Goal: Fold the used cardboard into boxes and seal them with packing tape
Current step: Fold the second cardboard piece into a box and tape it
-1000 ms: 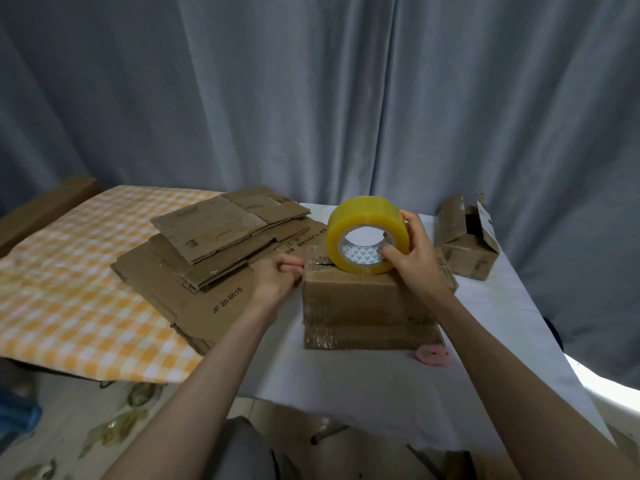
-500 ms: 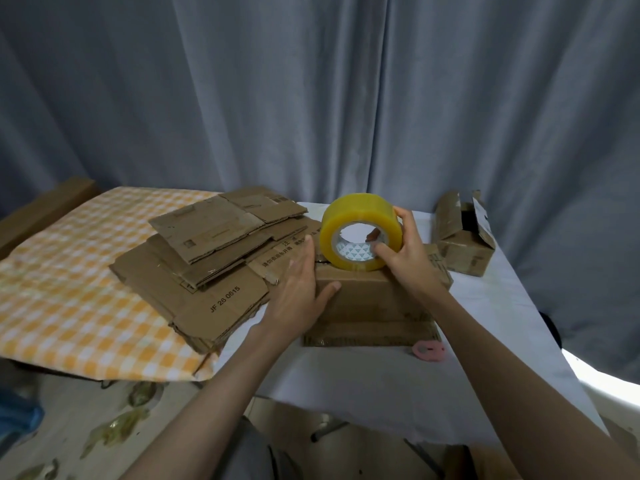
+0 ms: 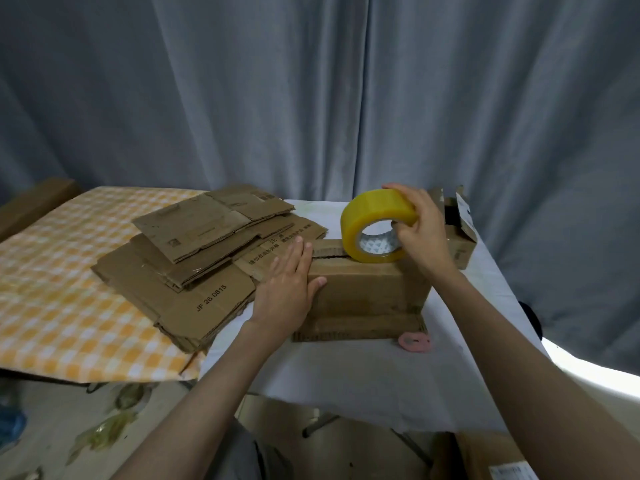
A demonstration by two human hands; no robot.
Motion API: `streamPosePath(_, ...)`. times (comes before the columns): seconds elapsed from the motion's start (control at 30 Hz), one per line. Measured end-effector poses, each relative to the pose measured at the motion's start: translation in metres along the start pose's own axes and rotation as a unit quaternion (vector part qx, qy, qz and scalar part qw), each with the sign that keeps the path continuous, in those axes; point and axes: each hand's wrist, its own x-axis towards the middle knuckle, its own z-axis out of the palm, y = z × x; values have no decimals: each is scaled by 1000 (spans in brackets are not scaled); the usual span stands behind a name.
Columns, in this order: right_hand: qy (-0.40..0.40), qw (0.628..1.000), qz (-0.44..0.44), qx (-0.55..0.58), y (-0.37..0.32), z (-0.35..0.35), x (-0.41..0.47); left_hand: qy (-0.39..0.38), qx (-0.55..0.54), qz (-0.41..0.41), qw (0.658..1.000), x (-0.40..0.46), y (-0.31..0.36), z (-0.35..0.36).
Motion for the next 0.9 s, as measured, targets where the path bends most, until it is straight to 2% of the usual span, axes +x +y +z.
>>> streamPosePath(0.07, -1, 1000, 12, 12, 3, 0, 0, -7, 14, 1, 1000, 0, 1, -2)
streamPosePath(0.17, -2, 994, 100, 45, 13, -4, -3, -25, 36, 0, 999, 1, 4, -4)
streamPosePath(0.3, -64, 986, 152, 35, 29, -7, -14, -36, 49, 2, 998, 4, 4, -8)
streamPosePath(0.53, -101, 973, 185, 93, 22, -5, -18, -67, 88, 46, 993, 21, -9, -20)
streamPosePath(0.67, -91, 974, 183, 103, 20, -1, -19, -71, 25, 85, 993, 28, -4, -17)
streamPosePath(0.77, -89, 974, 184, 102, 17, -1, -16, -47, 6, 64, 997, 23, -2, -9)
streamPosePath(0.9, -38, 985, 159, 62, 12, -6, -6, -36, 18, 62, 997, 19, -6, -2)
